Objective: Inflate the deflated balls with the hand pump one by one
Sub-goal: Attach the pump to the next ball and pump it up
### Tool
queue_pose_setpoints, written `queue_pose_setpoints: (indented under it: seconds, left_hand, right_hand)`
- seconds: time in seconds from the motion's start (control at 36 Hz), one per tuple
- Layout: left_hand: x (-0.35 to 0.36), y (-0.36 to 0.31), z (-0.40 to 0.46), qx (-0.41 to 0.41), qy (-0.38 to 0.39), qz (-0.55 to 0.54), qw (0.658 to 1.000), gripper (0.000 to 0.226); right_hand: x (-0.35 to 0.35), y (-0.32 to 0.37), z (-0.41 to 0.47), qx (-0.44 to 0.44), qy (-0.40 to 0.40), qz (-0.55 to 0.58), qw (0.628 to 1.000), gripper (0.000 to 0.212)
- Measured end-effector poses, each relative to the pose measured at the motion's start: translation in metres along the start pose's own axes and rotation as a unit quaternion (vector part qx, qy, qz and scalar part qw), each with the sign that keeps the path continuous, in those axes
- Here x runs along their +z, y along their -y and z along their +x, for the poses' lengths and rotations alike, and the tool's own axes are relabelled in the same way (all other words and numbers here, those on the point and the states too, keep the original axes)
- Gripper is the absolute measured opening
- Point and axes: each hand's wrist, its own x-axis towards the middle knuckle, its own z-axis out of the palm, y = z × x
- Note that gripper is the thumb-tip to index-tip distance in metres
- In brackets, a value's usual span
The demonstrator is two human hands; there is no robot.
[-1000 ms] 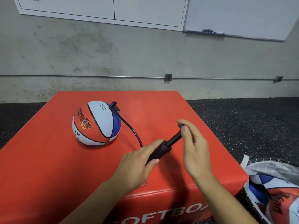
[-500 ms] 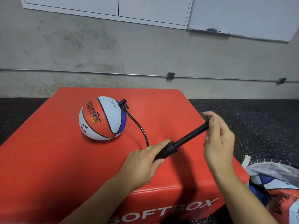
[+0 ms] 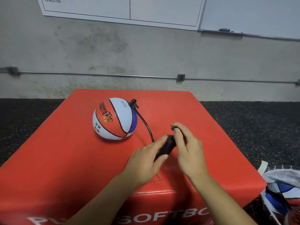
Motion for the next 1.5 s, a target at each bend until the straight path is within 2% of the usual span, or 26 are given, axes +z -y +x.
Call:
queue_pose_setpoints:
  seconds: [0.06, 0.11, 0.17, 0.22, 0.28, 0.33, 0.39, 0.44, 0.53, 0.64, 0.75, 1.11, 1.28, 1.33, 1.42, 1.5]
  left_hand:
    - [-0.014, 0.005, 0.003, 0.021, -0.045, 0.038, 0.998, 0.055]
    - [-0.036, 0.017, 0.008, 0.026, -0.149, 0.057, 0.987, 0.051]
    - [-0.062, 0.035, 0.015, 0.014, -0.256, 0.063, 0.964, 0.058]
    - [-0.087, 0.054, 0.019, -0.027, -0.31, 0.095, 0.945, 0.076]
    - [-0.106, 0.072, 0.021, -0.111, -0.292, 0.111, 0.943, 0.104]
    - [-0.113, 0.089, 0.022, -0.185, -0.242, 0.092, 0.948, 0.13]
    - [-0.114, 0.102, 0.024, -0.208, -0.204, 0.065, 0.954, 0.144]
    - [-0.111, 0.11, 0.027, -0.205, -0.188, 0.025, 0.96, 0.149]
    - [-0.106, 0.115, 0.031, -0.187, -0.198, -0.001, 0.962, 0.146]
    - [-0.104, 0.12, 0.037, -0.155, -0.23, 0.033, 0.96, 0.131]
    - [-0.104, 0.119, 0.037, -0.157, -0.248, 0.05, 0.955, 0.124]
    - [-0.108, 0.107, 0.023, -0.171, -0.226, 0.086, 0.955, 0.124]
    - [-0.109, 0.093, 0.011, -0.163, -0.181, 0.072, 0.967, 0.137]
    - [-0.106, 0.088, 0.009, -0.154, -0.172, 0.11, 0.967, 0.14]
    - [-0.097, 0.076, 0.01, -0.102, -0.202, 0.185, 0.957, 0.126]
    - [-0.079, 0.047, 0.011, 0.049, -0.259, 0.16, 0.951, 0.088]
  right_hand:
    - [0.005, 0.002, 0.005, 0.006, -0.009, 0.011, 1.0, 0.033]
    - [0.011, 0.003, 0.012, 0.015, -0.013, 0.019, 1.0, 0.033]
    - [0.018, 0.007, 0.02, 0.015, -0.008, 0.015, 1.0, 0.036]
    - [0.024, 0.012, 0.027, 0.004, 0.006, 0.001, 1.0, 0.04]
    - [0.028, 0.016, 0.034, -0.014, 0.02, -0.023, 0.999, 0.041]
    - [0.031, 0.018, 0.04, -0.028, 0.028, -0.04, 0.998, 0.041]
    - [0.034, 0.018, 0.043, -0.032, 0.027, -0.032, 0.999, 0.041]
    - [0.038, 0.017, 0.045, -0.03, 0.026, -0.017, 0.999, 0.042]
    - [0.043, 0.015, 0.048, -0.02, 0.027, -0.001, 0.999, 0.039]
    - [0.047, 0.016, 0.053, -0.021, 0.032, -0.004, 0.999, 0.031]
    - [0.048, 0.017, 0.053, -0.021, 0.032, -0.003, 0.999, 0.031]
    - [0.036, 0.019, 0.047, -0.016, 0.037, -0.007, 0.999, 0.03]
    - [0.025, 0.019, 0.038, -0.001, 0.037, -0.001, 0.999, 0.033]
    - [0.02, 0.018, 0.034, 0.009, 0.041, 0.007, 0.999, 0.03]
    - [0.014, 0.017, 0.029, 0.02, 0.049, 0.011, 0.999, 0.028]
    - [0.008, 0.015, 0.025, 0.034, 0.053, 0.018, 0.998, 0.03]
